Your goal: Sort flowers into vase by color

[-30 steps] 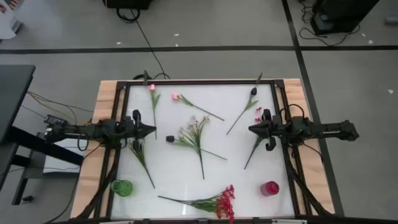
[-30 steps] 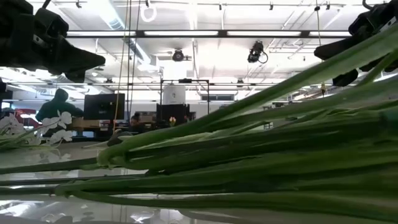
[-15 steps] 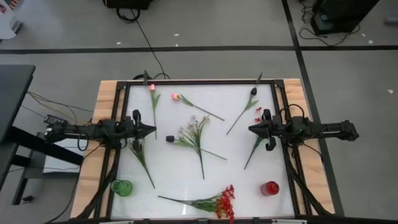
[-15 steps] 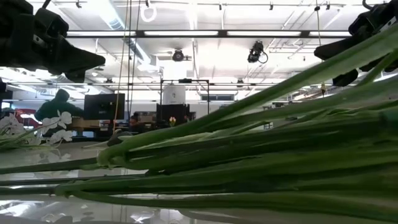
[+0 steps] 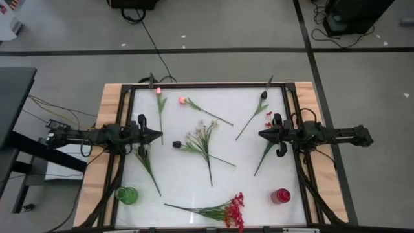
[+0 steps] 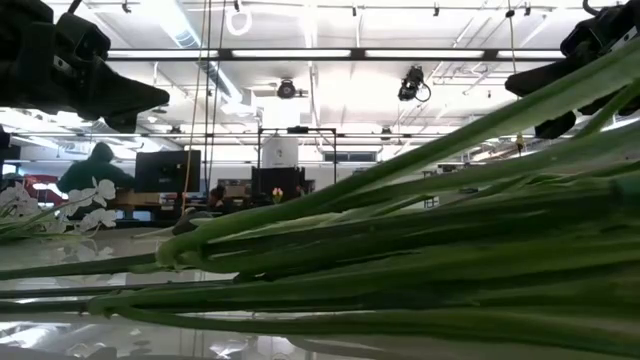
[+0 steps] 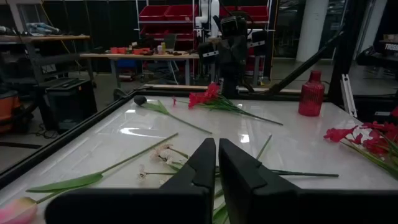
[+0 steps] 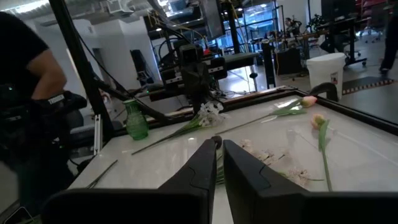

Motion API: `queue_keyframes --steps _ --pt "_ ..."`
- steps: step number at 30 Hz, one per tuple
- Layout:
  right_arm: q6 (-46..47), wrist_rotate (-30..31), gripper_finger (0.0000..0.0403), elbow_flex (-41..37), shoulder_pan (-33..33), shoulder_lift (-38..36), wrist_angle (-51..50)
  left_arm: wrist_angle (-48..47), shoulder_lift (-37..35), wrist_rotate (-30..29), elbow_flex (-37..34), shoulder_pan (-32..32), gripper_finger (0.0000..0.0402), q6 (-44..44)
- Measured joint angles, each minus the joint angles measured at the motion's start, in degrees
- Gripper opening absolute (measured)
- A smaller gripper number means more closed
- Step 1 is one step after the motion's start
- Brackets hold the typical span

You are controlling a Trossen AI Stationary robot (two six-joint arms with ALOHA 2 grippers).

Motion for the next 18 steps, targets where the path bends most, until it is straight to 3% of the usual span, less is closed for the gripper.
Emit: queue_keyframes --steps 6,12,18 --pt "0.0 0.0 0.0040 0.0 0.0 0.0 0.0 0.0 0.0 0.0 0.0 0.0 0.0027 0.5" --pt "0.0 0.0 0.0040 0.0 0.0 0.0 0.0 3.1 0.0 -0.9 0.0 0.0 0.0027 14.7" --pt "0.0 0.0 0.0040 0.0 0.0 0.0 0.0 3.2 0.0 -0.9 0.0 0.0 0.0027 15.4"
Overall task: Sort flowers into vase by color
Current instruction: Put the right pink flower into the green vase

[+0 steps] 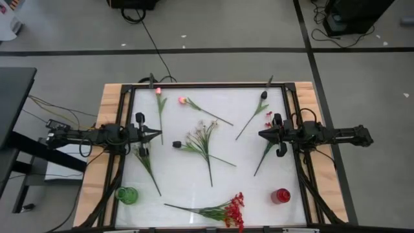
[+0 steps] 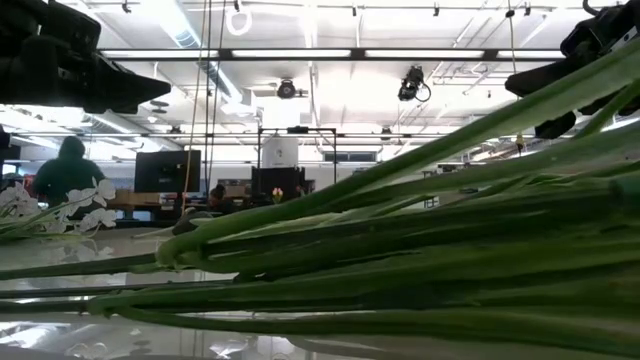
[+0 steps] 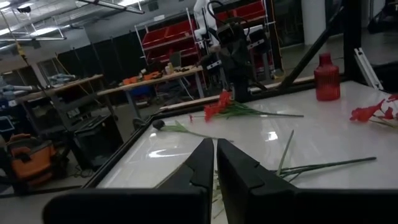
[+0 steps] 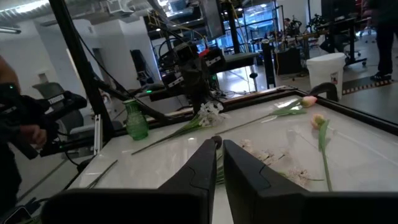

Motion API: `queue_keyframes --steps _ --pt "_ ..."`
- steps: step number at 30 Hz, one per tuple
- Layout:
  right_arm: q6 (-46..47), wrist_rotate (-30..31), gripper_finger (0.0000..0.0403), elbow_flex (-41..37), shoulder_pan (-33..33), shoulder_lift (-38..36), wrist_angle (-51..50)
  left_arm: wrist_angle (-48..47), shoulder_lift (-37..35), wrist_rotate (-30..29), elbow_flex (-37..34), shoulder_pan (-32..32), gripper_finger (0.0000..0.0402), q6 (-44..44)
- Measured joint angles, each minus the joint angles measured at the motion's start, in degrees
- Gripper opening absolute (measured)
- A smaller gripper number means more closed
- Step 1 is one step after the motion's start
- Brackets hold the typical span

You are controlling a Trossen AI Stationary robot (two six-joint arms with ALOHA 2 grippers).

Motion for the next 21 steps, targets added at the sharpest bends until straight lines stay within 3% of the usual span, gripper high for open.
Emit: queue_keyframes --steps 5,11,16,21 --pt "0.0 0.0 0.0040 0.0 0.0 0.0 0.0 0.1 0.0 0.0 0.0 0.0 0.0027 -0.4" --pt "0.0 0.0 0.0040 0.0 0.0 0.0 0.0 0.7 0.0 0.0 0.0 0.0 0.0027 -7.2" --pt "0.0 0.2 0.0040 0.0 0.0 0.0 0.0 0.6 0.0 -0.4 0.0 0.0 0.0027 -20.3" --pt "0.0 0.9 0.0040 0.0 0.0 0.0 0.1 0.6 0.0 -6.2 0.0 0.0 0.0027 -36.7"
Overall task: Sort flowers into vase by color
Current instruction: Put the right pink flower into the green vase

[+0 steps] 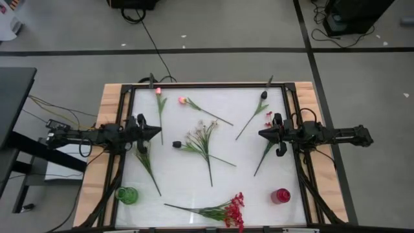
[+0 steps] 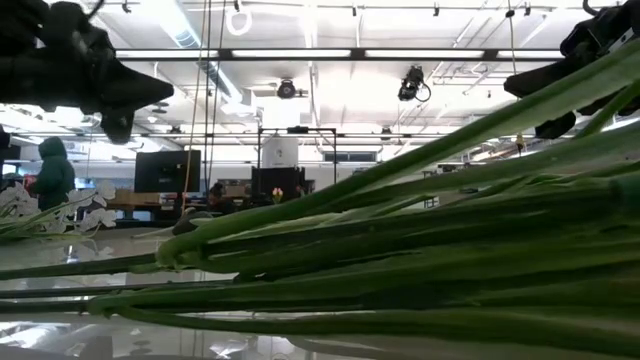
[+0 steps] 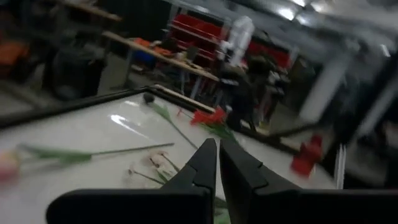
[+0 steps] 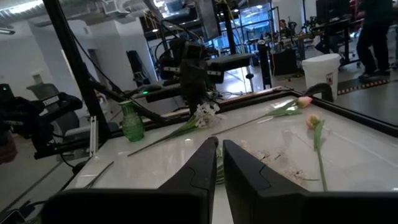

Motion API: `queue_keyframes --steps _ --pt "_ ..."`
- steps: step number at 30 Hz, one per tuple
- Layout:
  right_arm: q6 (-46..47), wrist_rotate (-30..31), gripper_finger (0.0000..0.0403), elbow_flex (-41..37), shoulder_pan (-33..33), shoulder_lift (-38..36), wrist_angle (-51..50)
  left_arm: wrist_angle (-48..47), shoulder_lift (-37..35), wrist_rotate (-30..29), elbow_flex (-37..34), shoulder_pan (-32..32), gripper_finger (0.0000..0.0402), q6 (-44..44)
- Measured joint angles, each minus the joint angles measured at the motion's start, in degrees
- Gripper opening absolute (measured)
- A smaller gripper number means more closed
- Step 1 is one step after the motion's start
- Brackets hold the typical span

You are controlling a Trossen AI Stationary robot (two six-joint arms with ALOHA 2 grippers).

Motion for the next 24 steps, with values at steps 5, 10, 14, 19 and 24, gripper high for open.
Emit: queue_keyframes --steps 5,10,14,19,24 --pt "1.0 0.0 0.0040 0.0 0.0 0.0 3.1 -0.1 0.0 -5.2 0.0 0.0 0.0027 -11.9" --pt "12.8 3.6 0.0040 0.0 -0.3 0.0 9.7 -2.1 0.0 -11.3 0.0 0.0 0.0027 -17.3" --pt "25.0 15.5 0.0040 0.0 -1.0 0.0 12.4 -2.0 0.0 -13.8 0.0 0.0 0.0027 -16.5" --pt "31.0 18.4 0.0040 0.0 -1.8 2.6 11.2 -0.1 0.0 -17.5 0.0 0.0 0.0027 -19.6" --pt "36.2 18.5 0.0040 1.5 -1.9 8.7 10.9 2.3 0.0 -17.3 0.0 0.0 0.0027 -20.7"
